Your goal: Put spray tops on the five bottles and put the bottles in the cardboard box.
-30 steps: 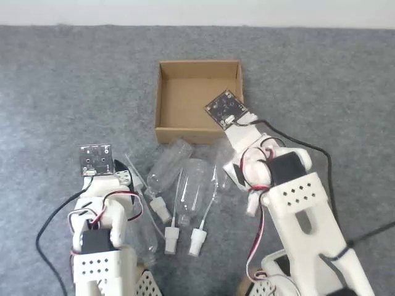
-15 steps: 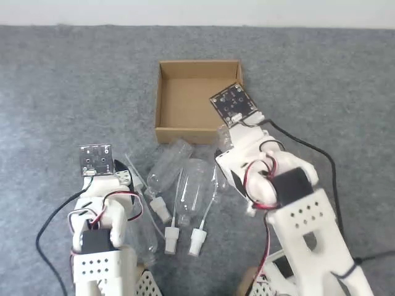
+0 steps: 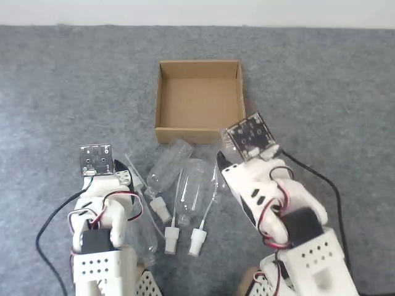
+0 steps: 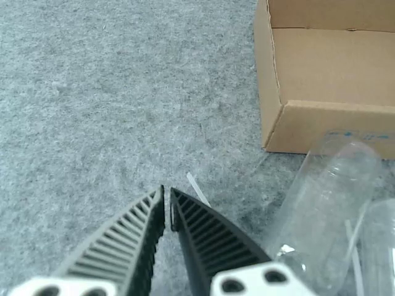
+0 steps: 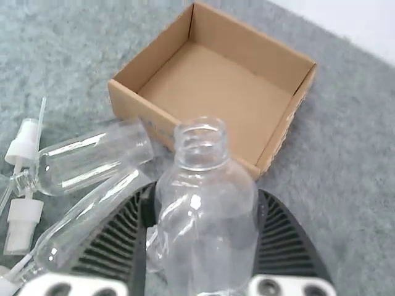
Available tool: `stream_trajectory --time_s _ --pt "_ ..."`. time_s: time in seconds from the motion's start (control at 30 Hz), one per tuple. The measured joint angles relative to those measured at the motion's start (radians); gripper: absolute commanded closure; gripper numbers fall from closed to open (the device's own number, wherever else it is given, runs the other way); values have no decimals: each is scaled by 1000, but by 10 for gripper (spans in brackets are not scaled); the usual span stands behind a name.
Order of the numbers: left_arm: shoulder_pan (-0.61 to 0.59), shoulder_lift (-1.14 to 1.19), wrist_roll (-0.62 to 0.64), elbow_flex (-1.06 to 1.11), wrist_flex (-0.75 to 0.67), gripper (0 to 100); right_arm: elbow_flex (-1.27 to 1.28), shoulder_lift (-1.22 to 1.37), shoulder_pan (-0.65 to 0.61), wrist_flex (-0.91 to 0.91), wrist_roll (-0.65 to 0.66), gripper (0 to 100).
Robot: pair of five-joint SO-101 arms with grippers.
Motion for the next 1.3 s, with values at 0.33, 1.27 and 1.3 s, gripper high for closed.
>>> stream_trajectory --time_s 0.33,1.27,1.3 --pt "0 0 0 -77 147 987 196 -236 133 -92 -84 902" --pt "58 -9 -259 -496 496 837 311 -358 201 -164 -117 902" --pt "63 -9 -276 -499 511 837 311 -358 201 -164 -117 902"
